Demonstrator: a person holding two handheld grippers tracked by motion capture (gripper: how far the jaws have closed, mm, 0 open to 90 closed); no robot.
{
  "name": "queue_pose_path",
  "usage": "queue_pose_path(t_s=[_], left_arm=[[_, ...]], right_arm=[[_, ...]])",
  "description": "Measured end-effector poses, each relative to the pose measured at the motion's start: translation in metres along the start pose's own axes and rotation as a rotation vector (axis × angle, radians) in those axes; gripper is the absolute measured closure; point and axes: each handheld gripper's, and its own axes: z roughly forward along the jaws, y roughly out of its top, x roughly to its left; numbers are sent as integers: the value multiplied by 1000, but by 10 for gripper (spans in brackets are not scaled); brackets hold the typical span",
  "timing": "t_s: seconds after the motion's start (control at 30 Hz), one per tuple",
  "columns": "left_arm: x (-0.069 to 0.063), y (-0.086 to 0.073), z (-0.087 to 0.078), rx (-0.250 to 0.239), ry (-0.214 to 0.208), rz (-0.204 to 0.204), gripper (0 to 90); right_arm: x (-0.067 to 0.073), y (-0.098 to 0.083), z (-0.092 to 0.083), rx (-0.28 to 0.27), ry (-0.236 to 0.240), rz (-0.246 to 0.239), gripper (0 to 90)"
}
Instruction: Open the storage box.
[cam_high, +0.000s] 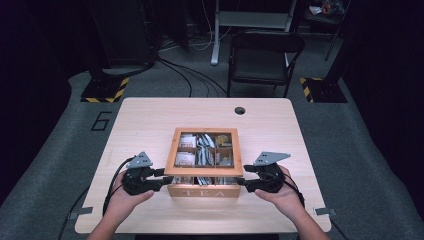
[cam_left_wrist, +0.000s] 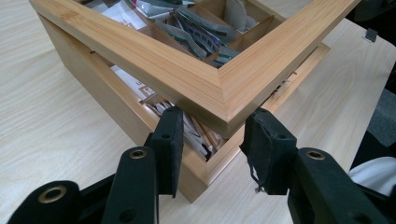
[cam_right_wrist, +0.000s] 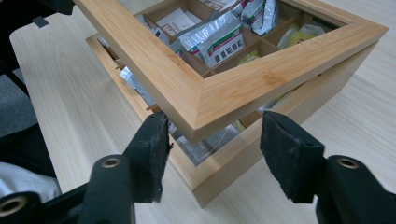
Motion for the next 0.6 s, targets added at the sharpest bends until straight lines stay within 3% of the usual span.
queue_pose_path(t_s=[0.13,0.47,0.6], left_arm=[[0,4,-1,7,4,1,582],[2,11,-4,15,5,10,585],[3,14,-5,11,8,11,586]], right_arm=[[-2,3,-1,-2,11,8,396],[-2,12,-3,-12,-18,-98,343],[-2,16,-1,-24,-13,-103,337]])
